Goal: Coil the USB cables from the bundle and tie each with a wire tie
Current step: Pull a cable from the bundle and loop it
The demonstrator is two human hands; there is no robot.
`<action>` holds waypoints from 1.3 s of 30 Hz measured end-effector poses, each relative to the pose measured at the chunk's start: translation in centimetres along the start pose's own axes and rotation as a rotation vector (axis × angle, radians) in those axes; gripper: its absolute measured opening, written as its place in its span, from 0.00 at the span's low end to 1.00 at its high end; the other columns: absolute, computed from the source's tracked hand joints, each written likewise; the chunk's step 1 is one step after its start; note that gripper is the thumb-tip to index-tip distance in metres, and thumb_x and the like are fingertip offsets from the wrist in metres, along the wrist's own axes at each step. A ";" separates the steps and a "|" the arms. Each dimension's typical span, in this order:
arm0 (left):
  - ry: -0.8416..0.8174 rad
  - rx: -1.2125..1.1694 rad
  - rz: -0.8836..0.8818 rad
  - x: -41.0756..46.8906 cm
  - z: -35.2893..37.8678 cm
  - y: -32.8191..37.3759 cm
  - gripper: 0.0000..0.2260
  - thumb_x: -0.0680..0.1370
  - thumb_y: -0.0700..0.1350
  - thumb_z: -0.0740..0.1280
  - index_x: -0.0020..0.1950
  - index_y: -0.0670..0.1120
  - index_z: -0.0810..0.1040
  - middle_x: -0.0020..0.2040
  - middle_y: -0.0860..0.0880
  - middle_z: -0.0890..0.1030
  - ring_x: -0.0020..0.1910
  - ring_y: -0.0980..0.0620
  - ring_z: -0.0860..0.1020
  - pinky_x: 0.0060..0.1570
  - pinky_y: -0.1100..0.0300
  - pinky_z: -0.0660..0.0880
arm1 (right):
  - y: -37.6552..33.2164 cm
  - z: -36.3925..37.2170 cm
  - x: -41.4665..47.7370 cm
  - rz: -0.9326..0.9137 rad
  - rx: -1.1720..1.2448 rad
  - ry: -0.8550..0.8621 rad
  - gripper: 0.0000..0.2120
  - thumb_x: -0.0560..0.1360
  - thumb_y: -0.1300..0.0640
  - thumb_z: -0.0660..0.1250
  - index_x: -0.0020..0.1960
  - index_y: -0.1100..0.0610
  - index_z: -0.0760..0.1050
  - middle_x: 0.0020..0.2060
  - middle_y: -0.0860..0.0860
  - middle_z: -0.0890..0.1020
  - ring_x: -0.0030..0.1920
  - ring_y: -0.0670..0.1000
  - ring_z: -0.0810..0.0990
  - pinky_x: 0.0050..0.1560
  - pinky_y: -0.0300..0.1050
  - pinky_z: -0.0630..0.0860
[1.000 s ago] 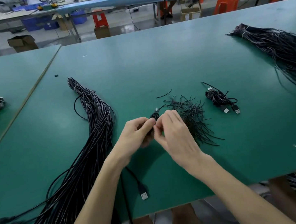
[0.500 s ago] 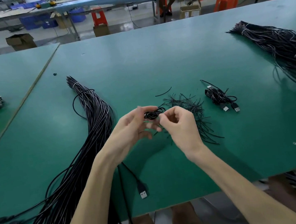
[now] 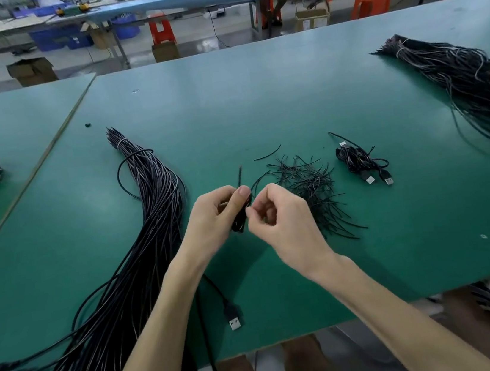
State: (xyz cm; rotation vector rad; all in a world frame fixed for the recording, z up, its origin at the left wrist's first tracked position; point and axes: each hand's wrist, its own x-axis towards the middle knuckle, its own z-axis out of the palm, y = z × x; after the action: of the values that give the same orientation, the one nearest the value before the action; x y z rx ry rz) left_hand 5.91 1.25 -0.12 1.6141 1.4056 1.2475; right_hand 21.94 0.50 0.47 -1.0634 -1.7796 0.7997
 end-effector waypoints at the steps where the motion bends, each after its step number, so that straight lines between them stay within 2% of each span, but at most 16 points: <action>1: -0.031 0.001 -0.046 0.1 0.0 -0.1 0.19 0.84 0.49 0.66 0.33 0.47 0.74 0.25 0.52 0.73 0.24 0.54 0.70 0.26 0.62 0.67 | 0.0 0.1 0.0 -0.165 -0.154 0.008 0.08 0.77 0.64 0.71 0.42 0.61 0.73 0.36 0.49 0.76 0.37 0.45 0.73 0.42 0.40 0.71; 3: -0.121 0.014 -0.153 0.1 -0.2 -0.4 0.21 0.85 0.49 0.65 0.32 0.46 0.72 0.23 0.50 0.72 0.20 0.52 0.68 0.22 0.64 0.64 | 0.4 0.2 0.0 -0.478 -0.468 -0.003 0.05 0.76 0.68 0.69 0.43 0.65 0.74 0.38 0.58 0.77 0.40 0.56 0.76 0.45 0.50 0.76; 6: -0.251 0.003 -0.291 0.1 -0.6 -0.8 0.22 0.85 0.48 0.64 0.36 0.35 0.70 0.23 0.47 0.68 0.18 0.52 0.64 0.19 0.67 0.58 | 0.5 0.3 0.0 -0.532 -0.574 -0.158 0.03 0.74 0.71 0.70 0.46 0.69 0.77 0.41 0.65 0.78 0.42 0.65 0.78 0.43 0.62 0.78; 9: -0.245 -0.034 -0.317 0.0 -0.5 -0.6 0.23 0.84 0.53 0.64 0.38 0.36 0.72 0.25 0.46 0.70 0.18 0.51 0.66 0.18 0.66 0.59 | 1.3 -0.2 0.3 -0.607 -0.605 -0.126 0.03 0.77 0.68 0.66 0.44 0.66 0.75 0.38 0.61 0.77 0.40 0.61 0.77 0.44 0.55 0.78; 10: -0.224 -0.049 -0.300 -0.1 -0.4 -0.5 0.22 0.84 0.55 0.64 0.40 0.38 0.73 0.26 0.45 0.73 0.19 0.50 0.69 0.19 0.65 0.61 | 1.6 -0.3 0.4 -0.538 -0.518 -0.093 0.05 0.77 0.67 0.66 0.42 0.64 0.74 0.38 0.56 0.76 0.40 0.55 0.76 0.44 0.49 0.75; 12: -0.156 -0.140 -0.275 -0.2 -0.3 -0.3 0.17 0.85 0.54 0.61 0.50 0.40 0.76 0.31 0.42 0.79 0.22 0.45 0.74 0.21 0.61 0.68 | 1.9 -0.4 0.4 -0.190 -0.219 -0.041 0.08 0.78 0.64 0.70 0.42 0.61 0.73 0.36 0.48 0.75 0.37 0.43 0.72 0.41 0.39 0.70; 14: -0.108 -0.333 -0.246 -0.2 -0.6 -0.2 0.12 0.87 0.48 0.58 0.65 0.44 0.76 0.40 0.41 0.82 0.29 0.42 0.81 0.26 0.58 0.75 | 1.9 -0.5 0.6 0.127 0.091 -0.004 0.08 0.78 0.60 0.71 0.42 0.59 0.76 0.34 0.46 0.77 0.33 0.41 0.71 0.38 0.36 0.70; 16: -0.194 -0.523 -0.207 -0.1 -1.3 -0.2 0.15 0.87 0.42 0.59 0.73 0.49 0.75 0.49 0.41 0.84 0.39 0.42 0.84 0.34 0.58 0.79 | 1.8 -0.5 0.9 0.308 0.325 0.060 0.07 0.79 0.60 0.71 0.43 0.60 0.78 0.33 0.49 0.81 0.34 0.45 0.75 0.37 0.39 0.72; 19: -0.341 -0.584 -0.115 -0.3 -1.7 -0.2 0.19 0.83 0.37 0.65 0.74 0.47 0.75 0.53 0.40 0.83 0.47 0.45 0.84 0.40 0.60 0.80 | 1.2 -1.0 1.4 0.458 0.676 0.051 0.06 0.80 0.62 0.69 0.44 0.61 0.80 0.34 0.50 0.83 0.34 0.45 0.77 0.34 0.38 0.73; 23: -0.151 -0.353 -0.025 -0.2 -0.7 -0.2 0.15 0.77 0.40 0.72 0.63 0.41 0.83 0.47 0.49 0.85 0.38 0.50 0.81 0.32 0.61 0.75 | 1.0 -1.0 1.3 0.518 0.847 0.003 0.06 0.80 0.64 0.70 0.44 0.63 0.79 0.32 0.51 0.81 0.34 0.46 0.75 0.34 0.38 0.72; 27: -0.029 -0.198 -0.026 0.0 -0.6 -0.5 0.04 0.76 0.45 0.72 0.45 0.45 0.85 0.37 0.45 0.80 0.33 0.45 0.74 0.30 0.57 0.69 | 1.0 -0.6 0.8 0.301 0.329 0.035 0.08 0.78 0.58 0.72 0.43 0.62 0.78 0.33 0.49 0.81 0.34 0.46 0.74 0.38 0.42 0.73; 29: -0.080 -0.106 -0.030 -0.1 -0.6 -0.4 0.11 0.80 0.51 0.71 0.40 0.48 0.83 0.31 0.45 0.77 0.30 0.48 0.70 0.31 0.57 0.66 | 0.9 -0.9 0.7 0.158 0.152 0.040 0.08 0.78 0.58 0.72 0.42 0.57 0.77 0.33 0.45 0.79 0.33 0.42 0.72 0.38 0.38 0.72; 31: -0.123 -0.094 -0.062 -0.2 -0.4 0.0 0.18 0.82 0.53 0.67 0.36 0.44 0.78 0.30 0.44 0.72 0.29 0.50 0.67 0.29 0.58 0.64 | 0.7 -1.3 0.8 0.010 0.011 0.004 0.08 0.78 0.60 0.72 0.42 0.57 0.74 0.34 0.45 0.76 0.33 0.43 0.70 0.38 0.34 0.69; 33: -0.171 -0.127 -0.149 -0.1 -0.5 0.1 0.18 0.82 0.51 0.65 0.36 0.43 0.74 0.32 0.46 0.69 0.29 0.52 0.64 0.27 0.63 0.61 | 0.8 -1.5 0.8 -0.215 -0.170 -0.040 0.07 0.77 0.65 0.71 0.43 0.61 0.74 0.37 0.49 0.75 0.36 0.44 0.70 0.42 0.38 0.69; 37: -0.307 -0.134 -0.317 -0.3 -0.8 -0.2 0.15 0.84 0.49 0.65 0.40 0.45 0.75 0.32 0.50 0.66 0.28 0.51 0.61 0.25 0.61 0.56 | 1.5 -1.1 0.6 -0.721 -0.677 -0.023 0.06 0.78 0.67 0.63 0.42 0.64 0.74 0.36 0.58 0.75 0.38 0.59 0.76 0.41 0.54 0.78; 39: -0.333 -0.146 -0.330 -0.3 -0.9 -0.4 0.16 0.84 0.51 0.65 0.40 0.45 0.76 0.31 0.50 0.70 0.27 0.49 0.64 0.24 0.61 0.59 | 1.9 -1.0 0.7 -0.745 -0.700 -0.016 0.07 0.78 0.67 0.63 0.42 0.63 0.74 0.36 0.58 0.75 0.37 0.59 0.76 0.41 0.54 0.79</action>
State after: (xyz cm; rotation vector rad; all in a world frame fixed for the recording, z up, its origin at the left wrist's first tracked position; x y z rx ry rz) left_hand 4.91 0.91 -0.24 1.3501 1.2736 0.8264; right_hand 23.35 2.06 -0.45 -0.6839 -2.3027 -0.2945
